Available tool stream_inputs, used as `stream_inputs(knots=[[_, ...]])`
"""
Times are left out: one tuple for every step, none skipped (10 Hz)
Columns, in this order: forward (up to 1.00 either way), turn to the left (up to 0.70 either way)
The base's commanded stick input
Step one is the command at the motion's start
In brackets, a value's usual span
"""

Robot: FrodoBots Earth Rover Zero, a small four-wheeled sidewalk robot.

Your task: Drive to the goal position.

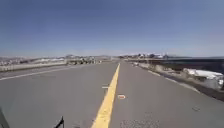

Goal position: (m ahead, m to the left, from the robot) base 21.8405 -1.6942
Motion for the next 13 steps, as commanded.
stream_inputs(knots=[[0.85,0.0],[0.85,0.0],[0.85,0.0],[0.85,0.0],[0.85,0.0],[0.85,0.0],[0.85,0.0],[0.85,0.0],[0.85,0.0],[0.85,0.0],[0.85,0.0],[0.85,0.0],[0.85,0.0]])
